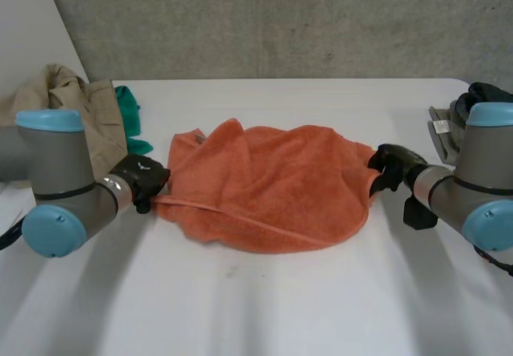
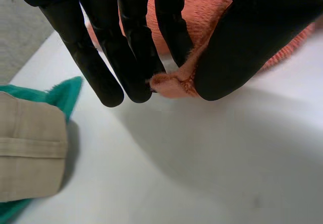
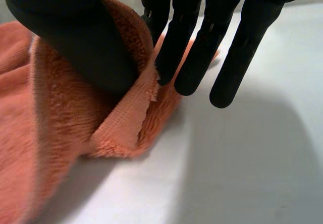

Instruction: Fold the laundry.

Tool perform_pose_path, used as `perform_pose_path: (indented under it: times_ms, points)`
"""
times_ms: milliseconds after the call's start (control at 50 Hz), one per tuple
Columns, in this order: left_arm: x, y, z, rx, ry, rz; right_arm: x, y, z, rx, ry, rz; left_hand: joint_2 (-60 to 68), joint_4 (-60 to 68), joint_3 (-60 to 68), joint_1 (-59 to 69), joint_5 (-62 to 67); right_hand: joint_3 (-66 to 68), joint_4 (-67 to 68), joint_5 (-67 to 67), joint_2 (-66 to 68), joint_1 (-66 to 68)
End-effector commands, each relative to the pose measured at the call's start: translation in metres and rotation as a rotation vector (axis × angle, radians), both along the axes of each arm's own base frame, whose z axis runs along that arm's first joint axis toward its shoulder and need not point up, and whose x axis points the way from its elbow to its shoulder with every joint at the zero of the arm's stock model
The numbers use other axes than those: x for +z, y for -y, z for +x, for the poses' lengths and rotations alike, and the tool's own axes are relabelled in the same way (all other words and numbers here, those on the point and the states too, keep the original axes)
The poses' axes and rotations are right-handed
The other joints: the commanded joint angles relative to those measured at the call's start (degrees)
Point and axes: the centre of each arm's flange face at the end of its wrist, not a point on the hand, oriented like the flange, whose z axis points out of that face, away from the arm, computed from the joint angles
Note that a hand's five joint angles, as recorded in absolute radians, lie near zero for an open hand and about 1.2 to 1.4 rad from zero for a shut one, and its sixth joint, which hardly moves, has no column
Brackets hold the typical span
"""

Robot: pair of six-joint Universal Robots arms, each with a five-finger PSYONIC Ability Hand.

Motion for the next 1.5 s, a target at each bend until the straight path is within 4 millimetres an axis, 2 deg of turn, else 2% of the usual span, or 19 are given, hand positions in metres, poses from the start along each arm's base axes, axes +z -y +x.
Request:
perform_pose_path:
  times_ms: [20, 60, 140, 280, 380, 500, 600, 700, 800, 820, 860, 900, 960, 1020, 1100, 1260, 1340, 1380, 1500]
  points:
    - [0.053, 0.006, 0.015, 0.098, -0.015, -0.141, 0.043, 0.006, -0.015, -0.005, -0.163, -0.188, 11.6, 11.5, 11.9, 13.3, 13.3, 12.3, 11.9, 12.9, 12.5, 14.5]
    - [0.077, 0.004, 0.022, 0.117, -0.034, -0.199, 0.062, 0.005, -0.023, 0.006, -0.233, -0.253, 11.6, 11.5, 11.9, 13.3, 13.3, 12.3, 11.9, 12.9, 12.5, 14.5]
    - [0.158, -0.012, 0.044, 0.156, -0.092, -0.396, 0.12, -0.005, -0.044, 0.04, -0.47, -0.466, 11.6, 11.5, 11.9, 13.3, 13.3, 12.3, 11.9, 12.9, 12.5, 14.5]
    - [0.246, -0.051, 0.071, 0.175, -0.161, -0.593, 0.205, -0.032, -0.059, 0.046, -0.738, -0.741, 11.6, 11.5, 11.9, 13.3, 13.3, 12.3, 11.9, 12.9, 12.5, 14.5]
    - [0.265, -0.064, 0.076, 0.142, -0.21, -0.587, 0.232, -0.052, -0.062, 0.079, -0.815, -0.753, 11.6, 11.5, 11.9, 13.3, 13.3, 12.3, 11.9, 12.9, 12.5, 14.5]
    - [0.237, -0.032, 0.085, 0.209, -0.197, -0.481, 0.221, -0.048, -0.059, 0.185, -0.878, -0.687, 11.6, 11.5, 11.9, 13.3, 13.3, 12.3, 11.9, 12.9, 12.5, 14.5]
    - [0.199, 0.005, 0.077, 0.205, -0.176, -0.384, 0.193, -0.023, -0.046, 0.287, -0.983, -0.676, 11.6, 11.5, 11.9, 13.3, 13.3, 12.3, 11.9, 12.9, 12.5, 14.5]
    - [0.196, 0.044, 0.062, 0.169, -0.205, -0.441, 0.181, 0.017, -0.029, 0.274, -1.032, -0.746, 11.6, 11.5, 11.9, 13.3, 13.3, 12.3, 11.9, 12.9, 12.5, 14.5]
    - [0.233, 0.078, 0.053, 0.167, -0.3, -0.644, 0.204, 0.067, -0.018, 0.057, -1.021, -0.942, 11.6, 11.5, 11.9, 13.3, 13.3, 12.3, 11.9, 12.9, 12.5, 14.5]
    - [0.255, 0.086, 0.054, 0.181, -0.355, -0.746, 0.227, 0.081, -0.018, -0.072, -0.996, -1.048, 11.6, 11.5, 11.9, 13.3, 13.3, 12.3, 11.9, 12.9, 12.5, 14.5]
    - [0.281, 0.089, 0.056, 0.199, -0.419, -0.855, 0.249, 0.091, -0.02, -0.212, -0.946, -1.154, 11.6, 11.5, 11.9, 13.3, 13.3, 12.3, 11.9, 12.9, 12.5, 14.5]
    - [0.316, 0.086, 0.062, 0.224, -0.537, -0.991, 0.285, 0.095, -0.027, -0.396, -0.839, -1.297, 11.6, 11.5, 11.9, 13.3, 13.3, 12.3, 11.9, 12.9, 12.5, 14.5]
    - [0.347, 0.077, 0.065, 0.208, -0.675, -1.112, 0.31, 0.091, -0.029, -0.495, -0.696, -1.429, 11.6, 11.5, 11.9, 13.3, 13.3, 12.3, 11.9, 12.9, 12.5, 14.5]
    - [0.355, 0.073, 0.062, 0.171, -0.74, -1.142, 0.313, 0.087, -0.027, -0.475, -0.646, -1.456, 11.6, 11.5, 11.9, 13.3, 13.3, 12.3, 11.9, 12.9, 12.5, 14.5]
    - [0.347, 0.073, 0.059, 0.162, -0.756, -1.118, 0.303, 0.08, -0.02, -0.394, -0.647, -1.429, 11.6, 11.5, 11.9, 13.3, 13.3, 12.3, 11.9, 12.9, 12.5, 14.5]
    - [0.277, 0.097, 0.063, 0.221, -0.692, -0.941, 0.252, 0.083, -0.021, -0.273, -0.677, -1.3, 11.6, 11.5, 11.9, 13.3, 13.3, 12.3, 11.9, 12.9, 12.5, 14.5]
    - [0.224, 0.108, 0.059, 0.226, -0.641, -0.82, 0.21, 0.087, -0.02, -0.181, -0.685, -1.181, 11.6, 11.5, 11.9, 13.3, 13.3, 12.3, 11.9, 12.9, 12.5, 14.5]
    - [0.19, 0.111, 0.055, 0.221, -0.598, -0.741, 0.179, 0.088, -0.019, -0.113, -0.695, -1.095, 11.6, 11.5, 11.9, 13.3, 13.3, 12.3, 11.9, 12.9, 12.5, 14.5]
    - [0.107, 0.102, 0.044, 0.2, -0.448, -0.542, 0.093, 0.08, -0.016, 0.035, -0.73, -0.828, 11.6, 11.5, 11.9, 13.3, 13.3, 12.3, 11.9, 12.9, 12.5, 14.5]
